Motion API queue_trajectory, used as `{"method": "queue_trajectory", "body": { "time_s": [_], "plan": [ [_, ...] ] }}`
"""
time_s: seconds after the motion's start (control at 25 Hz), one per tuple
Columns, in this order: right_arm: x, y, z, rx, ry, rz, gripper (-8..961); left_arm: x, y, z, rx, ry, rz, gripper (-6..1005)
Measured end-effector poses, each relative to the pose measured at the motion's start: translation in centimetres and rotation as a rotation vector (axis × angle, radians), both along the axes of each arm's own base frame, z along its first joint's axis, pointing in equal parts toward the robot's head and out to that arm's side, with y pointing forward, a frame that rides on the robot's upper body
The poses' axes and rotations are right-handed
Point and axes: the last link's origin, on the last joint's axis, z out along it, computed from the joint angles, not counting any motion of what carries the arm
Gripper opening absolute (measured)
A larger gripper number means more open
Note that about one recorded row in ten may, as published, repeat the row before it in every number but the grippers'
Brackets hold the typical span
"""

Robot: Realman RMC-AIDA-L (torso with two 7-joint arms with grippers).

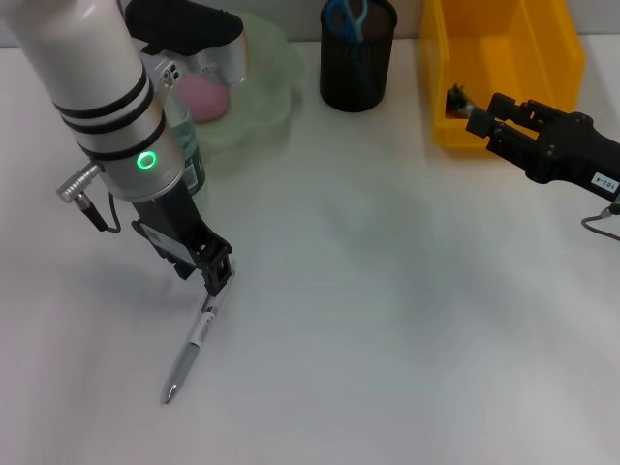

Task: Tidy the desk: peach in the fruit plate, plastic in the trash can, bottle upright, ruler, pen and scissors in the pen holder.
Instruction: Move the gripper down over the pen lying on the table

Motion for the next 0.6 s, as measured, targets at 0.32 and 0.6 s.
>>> {"method": "queue_trajectory", "body": {
  "time_s": [0.32,0.6],
  "plan": [
    [-0.41,0.45,-0.44,-0.009,0.003,0.001,468,-0.02,0.33,-0.79,-0.012,0.013,0.011,407],
    [-0.44,0.63,-0.54,-0.009,-0.004,-0.002,468,0.07,0.46,-0.9,-0.01,0.012,0.007,406]
  ]
}}
